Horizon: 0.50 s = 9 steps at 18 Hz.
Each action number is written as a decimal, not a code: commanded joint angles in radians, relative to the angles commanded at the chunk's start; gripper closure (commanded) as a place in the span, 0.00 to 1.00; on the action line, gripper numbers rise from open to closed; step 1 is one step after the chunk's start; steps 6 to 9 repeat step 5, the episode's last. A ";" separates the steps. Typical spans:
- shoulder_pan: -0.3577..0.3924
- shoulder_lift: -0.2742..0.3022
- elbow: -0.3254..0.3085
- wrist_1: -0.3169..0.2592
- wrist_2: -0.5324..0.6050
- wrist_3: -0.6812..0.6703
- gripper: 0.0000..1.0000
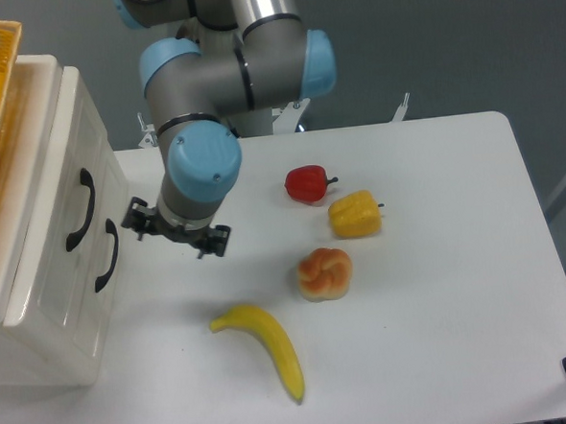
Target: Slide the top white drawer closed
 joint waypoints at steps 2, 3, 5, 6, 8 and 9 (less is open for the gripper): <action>0.022 0.000 -0.001 0.002 0.014 0.126 0.00; 0.028 0.003 -0.002 0.002 0.035 0.163 0.00; 0.055 0.023 -0.002 0.002 0.072 0.189 0.00; 0.055 0.023 -0.002 0.002 0.072 0.189 0.00; 0.055 0.023 -0.002 0.002 0.072 0.189 0.00; 0.055 0.023 -0.002 0.002 0.072 0.189 0.00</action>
